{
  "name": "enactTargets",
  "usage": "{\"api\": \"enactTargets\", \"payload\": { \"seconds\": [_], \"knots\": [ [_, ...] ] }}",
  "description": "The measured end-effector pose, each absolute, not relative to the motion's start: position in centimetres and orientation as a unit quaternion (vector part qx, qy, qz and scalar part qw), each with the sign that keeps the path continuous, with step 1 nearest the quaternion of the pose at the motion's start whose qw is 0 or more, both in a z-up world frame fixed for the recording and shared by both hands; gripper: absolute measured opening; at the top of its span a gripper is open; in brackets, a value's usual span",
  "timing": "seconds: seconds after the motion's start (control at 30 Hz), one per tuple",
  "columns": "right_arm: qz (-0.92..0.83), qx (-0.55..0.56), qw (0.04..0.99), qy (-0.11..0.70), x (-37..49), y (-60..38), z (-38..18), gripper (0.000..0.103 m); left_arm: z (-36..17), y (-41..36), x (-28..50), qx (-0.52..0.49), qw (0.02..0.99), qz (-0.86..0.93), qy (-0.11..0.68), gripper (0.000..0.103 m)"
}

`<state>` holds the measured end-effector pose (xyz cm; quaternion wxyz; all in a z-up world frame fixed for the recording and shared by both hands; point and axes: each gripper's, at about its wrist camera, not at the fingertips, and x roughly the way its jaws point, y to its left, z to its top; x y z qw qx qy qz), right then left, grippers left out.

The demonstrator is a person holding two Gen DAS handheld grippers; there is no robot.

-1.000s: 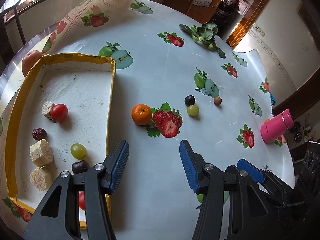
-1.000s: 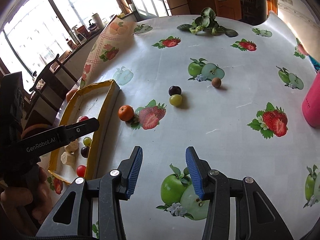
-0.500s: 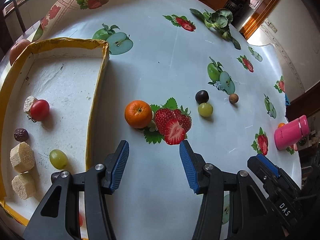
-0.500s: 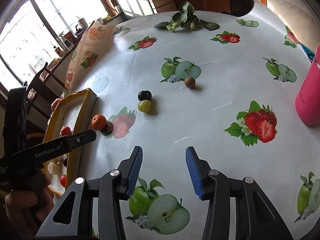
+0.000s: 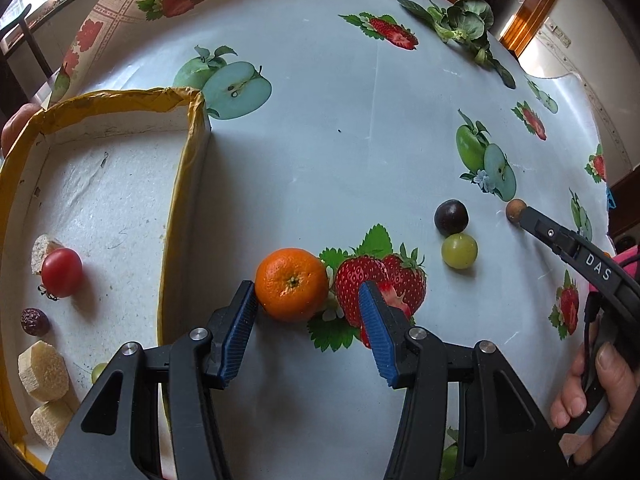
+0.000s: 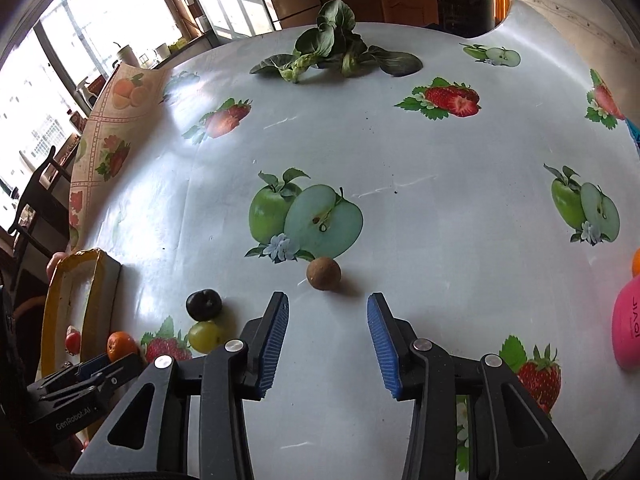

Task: Organize fruits
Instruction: 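Grasp the mandarin orange with the left gripper while the right grasps the brown ball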

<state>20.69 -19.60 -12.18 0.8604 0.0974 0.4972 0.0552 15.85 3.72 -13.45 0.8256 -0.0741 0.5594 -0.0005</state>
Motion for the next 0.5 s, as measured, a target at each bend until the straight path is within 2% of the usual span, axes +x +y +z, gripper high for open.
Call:
{"api": "enactTargets", "payload": {
  "seconds": [0.07,0.23,0.27,0.3,0.33,0.5],
  "knots": [
    [0.054,0.088,0.860,0.500,21.6,-19.3,-12.8,0.040,-13.6,3.3,16.0,-0.058,0.828,0.004,0.558,0.051],
    [0.049,0.055,0.863,0.500,22.8,-18.5,-13.8,0.028,-13.9,2.3,16.7,-0.012,0.836,0.013,0.549,0.050],
    [0.047,0.050,0.864,0.499,22.9,-18.4,-13.8,0.025,-13.8,2.3,16.7,-0.007,0.838,0.014,0.546,0.047],
    [0.051,0.051,0.864,0.499,22.8,-18.4,-13.7,0.021,-13.8,2.4,16.8,-0.009,0.839,0.013,0.543,0.037],
    [0.053,0.052,0.863,0.500,22.6,-18.4,-13.6,0.021,-13.7,2.5,16.8,-0.011,0.840,0.014,0.542,0.032],
    [0.060,0.071,0.866,0.491,20.6,-18.9,-12.6,0.021,-13.2,3.9,16.0,-0.063,0.840,-0.009,0.539,0.032]
  ]
}}
